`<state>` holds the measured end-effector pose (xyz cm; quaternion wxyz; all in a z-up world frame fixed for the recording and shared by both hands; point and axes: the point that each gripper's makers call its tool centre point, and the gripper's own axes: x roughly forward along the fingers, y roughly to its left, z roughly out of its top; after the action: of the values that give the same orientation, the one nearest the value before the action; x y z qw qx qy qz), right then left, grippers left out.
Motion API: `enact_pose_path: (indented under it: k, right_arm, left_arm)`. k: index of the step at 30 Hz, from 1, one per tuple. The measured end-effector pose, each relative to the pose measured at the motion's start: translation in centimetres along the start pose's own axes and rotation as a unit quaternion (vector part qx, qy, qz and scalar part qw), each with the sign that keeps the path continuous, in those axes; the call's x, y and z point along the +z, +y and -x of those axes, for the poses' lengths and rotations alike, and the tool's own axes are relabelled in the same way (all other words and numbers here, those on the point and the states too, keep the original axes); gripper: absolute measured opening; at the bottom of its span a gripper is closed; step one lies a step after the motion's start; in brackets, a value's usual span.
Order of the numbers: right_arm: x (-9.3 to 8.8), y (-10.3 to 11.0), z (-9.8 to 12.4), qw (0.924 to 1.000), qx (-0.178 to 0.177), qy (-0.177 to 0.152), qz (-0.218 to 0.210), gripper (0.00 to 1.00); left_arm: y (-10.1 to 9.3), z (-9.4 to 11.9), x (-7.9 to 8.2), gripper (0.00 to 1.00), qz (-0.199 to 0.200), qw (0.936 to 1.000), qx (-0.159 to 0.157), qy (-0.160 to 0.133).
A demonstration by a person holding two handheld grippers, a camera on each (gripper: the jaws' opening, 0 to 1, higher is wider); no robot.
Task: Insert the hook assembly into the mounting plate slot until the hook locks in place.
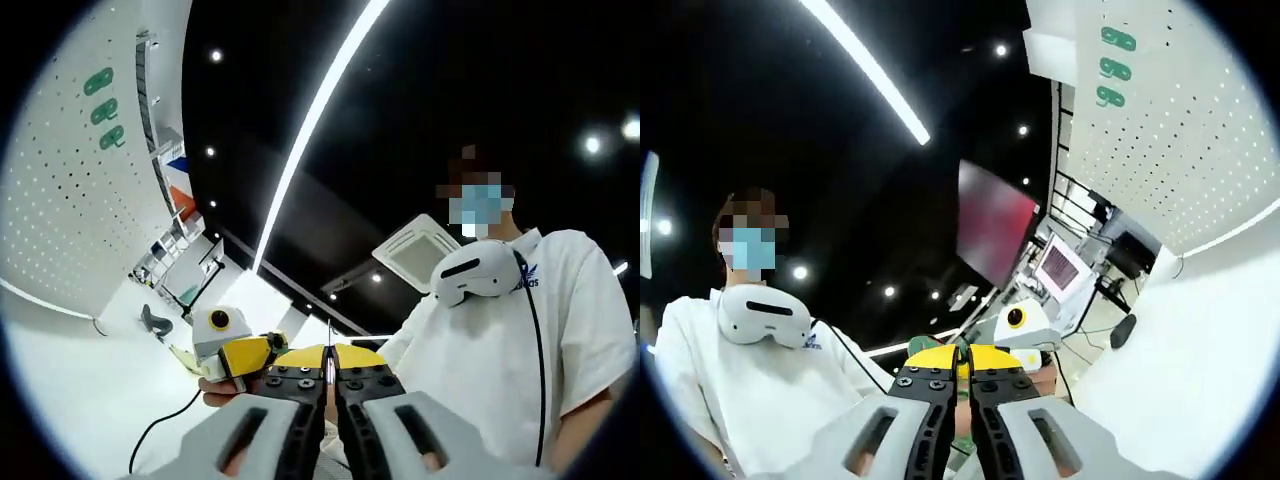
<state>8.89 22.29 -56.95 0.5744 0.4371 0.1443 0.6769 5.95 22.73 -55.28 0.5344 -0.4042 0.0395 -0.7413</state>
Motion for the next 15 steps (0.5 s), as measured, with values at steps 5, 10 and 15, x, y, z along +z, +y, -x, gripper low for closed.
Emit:
enact_pose_path:
  k: [5, 10, 15]
  right_arm:
    - [0.7, -0.3, 0.4, 0.9996, -0.010, -0.024, -0.010, 0.01]
    - [1.8, -0.6, 0.7, 0.9985, -0.031, -0.046, -0.003, 0.00]
    - [2.0, -1.1, 1.0, 0.9980, -0.047, -0.043, 0.004, 0.00]
  left_arm:
    - [0.8, 0.6, 0.5, 0.03, 0.002, 0.9995, 0.023, -0.020]
    - [2.2, 1.4, 1.7, 0.05, -0.019, 0.9960, 0.071, -0.052]
    - [2.9, 1.9, 1.6, 0.04, -0.037, 0.9936, 0.095, -0.049]
